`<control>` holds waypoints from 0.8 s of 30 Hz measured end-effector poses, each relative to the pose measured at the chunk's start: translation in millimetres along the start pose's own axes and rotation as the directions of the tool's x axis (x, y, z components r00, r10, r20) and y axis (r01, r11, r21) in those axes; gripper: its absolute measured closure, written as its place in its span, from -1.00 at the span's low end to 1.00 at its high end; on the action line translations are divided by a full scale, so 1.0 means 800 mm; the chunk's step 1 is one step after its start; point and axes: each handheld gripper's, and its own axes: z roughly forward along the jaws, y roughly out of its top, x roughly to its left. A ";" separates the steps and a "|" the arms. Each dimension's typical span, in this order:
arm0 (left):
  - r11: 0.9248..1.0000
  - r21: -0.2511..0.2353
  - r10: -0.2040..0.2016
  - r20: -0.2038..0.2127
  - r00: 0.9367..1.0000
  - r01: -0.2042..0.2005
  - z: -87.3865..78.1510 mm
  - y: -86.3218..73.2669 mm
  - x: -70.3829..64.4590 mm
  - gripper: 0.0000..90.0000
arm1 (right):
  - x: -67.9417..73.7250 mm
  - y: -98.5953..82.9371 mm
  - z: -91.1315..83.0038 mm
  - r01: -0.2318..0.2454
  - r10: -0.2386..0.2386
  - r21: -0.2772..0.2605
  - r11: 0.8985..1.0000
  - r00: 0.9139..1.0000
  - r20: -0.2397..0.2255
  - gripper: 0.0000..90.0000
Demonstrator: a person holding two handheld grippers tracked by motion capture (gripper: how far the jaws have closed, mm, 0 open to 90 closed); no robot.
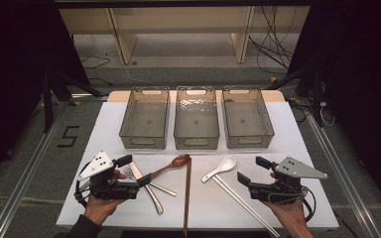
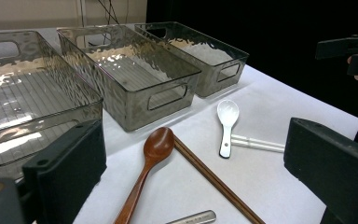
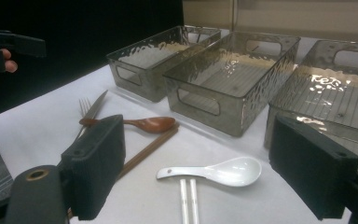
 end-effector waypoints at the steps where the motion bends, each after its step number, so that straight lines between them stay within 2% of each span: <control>1: 1.000 0.000 0.000 0.000 1.000 0.000 0.000 0.000 0.000 -0.89 | 0.000 0.000 0.000 -0.001 0.001 0.001 1.000 1.000 0.000 -0.56; 7: 1.000 -0.001 -0.001 -0.003 1.000 0.001 -0.001 0.000 0.000 -0.89 | -0.003 0.001 0.001 -0.001 0.001 0.020 1.000 1.000 0.004 -0.55; 11: 1.000 -0.003 -0.007 -0.014 1.000 0.007 -0.002 0.000 0.002 -0.89 | -0.004 0.002 0.005 0.005 -0.004 0.054 0.999 1.000 -0.003 -0.53; 15: 1.000 -0.002 -0.015 -0.018 1.000 0.015 -0.003 0.000 0.004 -0.89 | -0.007 0.001 0.015 0.023 -0.022 0.153 0.988 1.000 -0.008 -0.52; 18: 1.000 -0.008 -0.015 -0.021 1.000 0.015 -0.005 0.000 0.003 -0.89 | -0.009 0.002 0.018 0.016 -0.013 0.190 0.982 1.000 -0.019 -0.51; 22: 1.000 -0.006 -0.020 -0.022 1.000 0.020 -0.005 -0.001 0.004 -0.89 | -0.008 0.004 0.022 0.038 -0.035 0.237 0.971 0.999 -0.017 -0.49; 24: 1.000 -0.005 -0.019 -0.021 1.000 0.019 -0.005 0.000 0.004 -0.89 | -0.010 0.005 0.024 0.060 -0.058 0.283 0.957 0.998 -0.016 -0.47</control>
